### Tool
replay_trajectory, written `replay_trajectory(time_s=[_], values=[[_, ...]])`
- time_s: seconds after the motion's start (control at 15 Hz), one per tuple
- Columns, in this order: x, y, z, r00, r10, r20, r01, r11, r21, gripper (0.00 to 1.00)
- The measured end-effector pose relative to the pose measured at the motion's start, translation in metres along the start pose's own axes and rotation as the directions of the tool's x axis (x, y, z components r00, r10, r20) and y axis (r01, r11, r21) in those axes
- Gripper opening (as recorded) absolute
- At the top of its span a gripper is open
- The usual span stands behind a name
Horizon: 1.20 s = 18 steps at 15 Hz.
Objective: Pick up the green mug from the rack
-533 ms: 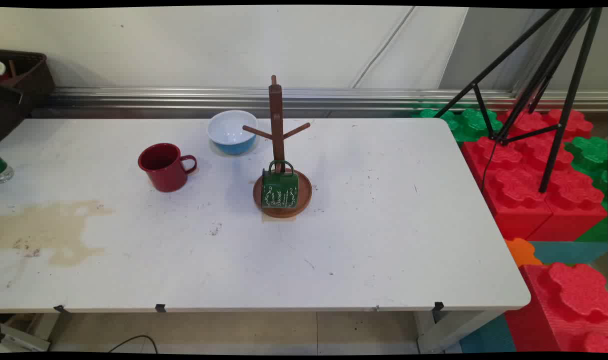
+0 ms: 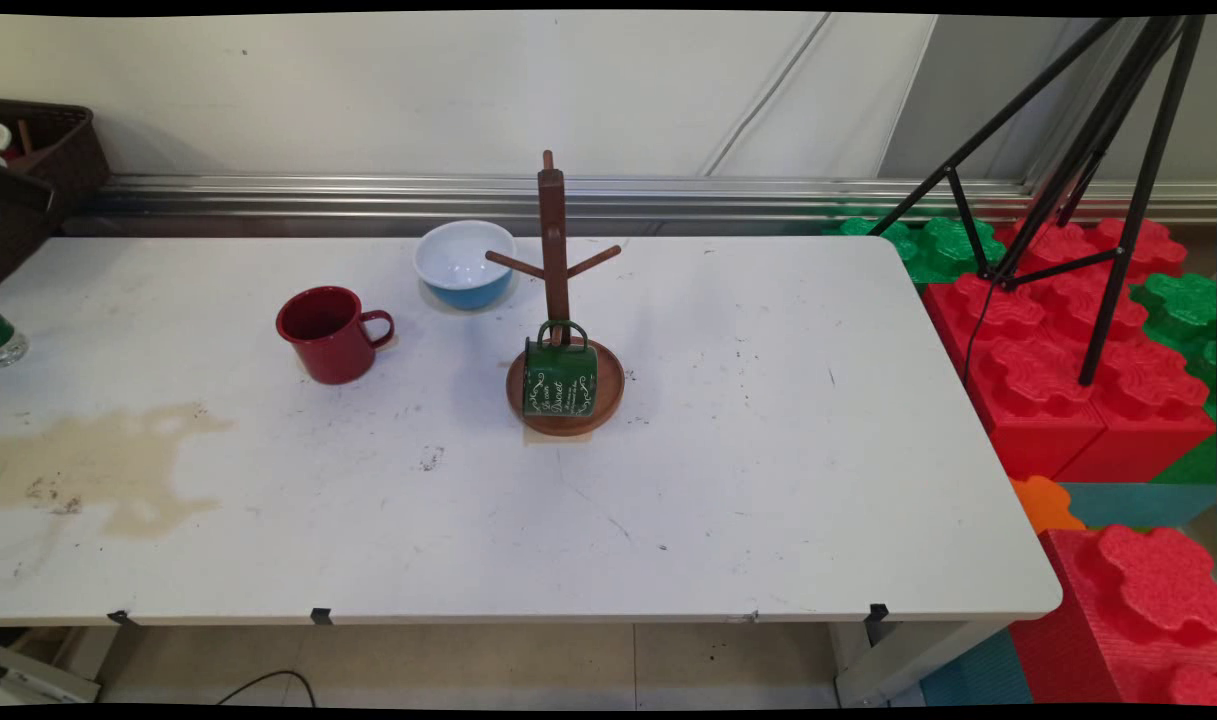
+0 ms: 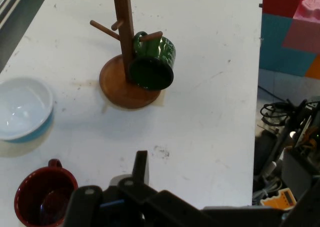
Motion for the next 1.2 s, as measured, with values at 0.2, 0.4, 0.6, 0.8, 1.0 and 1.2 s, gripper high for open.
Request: replay_trajectory(time_s=[0.2,0.4,0.6,0.8,1.0,1.2], values=[[0.002,0.003,0.007,1.0,-0.003,-0.007,0.003,1.0,0.015,1.0],[0.011,0.005,0.02,1.0,0.007,-0.017,-0.007,1.0,0.02,1.0],[0.024,0.003,0.039,1.0,0.01,-0.018,-0.01,1.0,0.025,1.0],[0.035,0.002,0.066,1.0,-0.012,-0.006,0.012,0.999,0.036,1.0],[0.044,0.003,0.099,0.999,-0.044,0.006,0.044,0.998,0.038,1.0],[0.05,0.004,0.132,0.997,-0.076,0.011,0.076,0.997,0.035,1.0]])
